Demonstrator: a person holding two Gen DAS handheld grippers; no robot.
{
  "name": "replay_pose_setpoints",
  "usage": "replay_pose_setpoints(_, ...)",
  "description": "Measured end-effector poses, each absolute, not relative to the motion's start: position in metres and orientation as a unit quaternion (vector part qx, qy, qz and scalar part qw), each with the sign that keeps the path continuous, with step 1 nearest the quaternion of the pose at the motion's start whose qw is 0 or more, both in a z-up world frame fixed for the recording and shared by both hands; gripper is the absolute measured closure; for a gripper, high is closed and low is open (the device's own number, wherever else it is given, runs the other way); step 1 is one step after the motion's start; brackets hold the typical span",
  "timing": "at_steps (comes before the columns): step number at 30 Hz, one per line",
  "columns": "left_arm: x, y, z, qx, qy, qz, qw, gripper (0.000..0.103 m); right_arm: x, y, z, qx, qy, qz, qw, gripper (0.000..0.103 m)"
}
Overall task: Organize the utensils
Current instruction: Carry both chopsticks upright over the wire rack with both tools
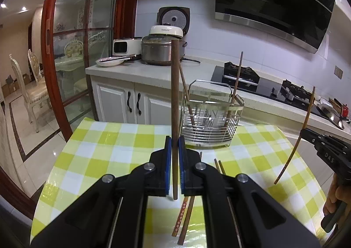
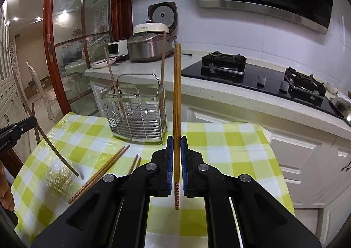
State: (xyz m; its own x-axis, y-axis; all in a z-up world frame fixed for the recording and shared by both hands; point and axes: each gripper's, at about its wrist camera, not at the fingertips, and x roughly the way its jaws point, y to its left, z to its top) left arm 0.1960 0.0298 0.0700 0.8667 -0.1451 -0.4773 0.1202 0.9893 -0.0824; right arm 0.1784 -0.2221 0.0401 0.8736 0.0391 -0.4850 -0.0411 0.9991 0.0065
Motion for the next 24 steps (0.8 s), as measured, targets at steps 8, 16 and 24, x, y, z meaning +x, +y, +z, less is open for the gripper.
replay_pose_setpoints(8, 0.211, 0.024, 0.096, -0.025, 0.226, -0.078, 0.971, 0.096, 0.194, -0.213, 0.068, -0.003, 0.221, 0.02, 0.975, 0.096)
replay_pose_setpoints(16, 0.235, 0.014, 0.141, -0.017, 0.187, -0.089, 0.978, 0.096, 0.225, -0.201, 0.113, 0.001, 0.19, 0.035, 0.981, 0.096)
replay_pose_setpoints(24, 0.264, -0.002, 0.18, -0.011, 0.155, -0.102, 0.983, 0.096, 0.256, -0.186, 0.151, -0.005, 0.163, 0.047, 0.985, 0.096)
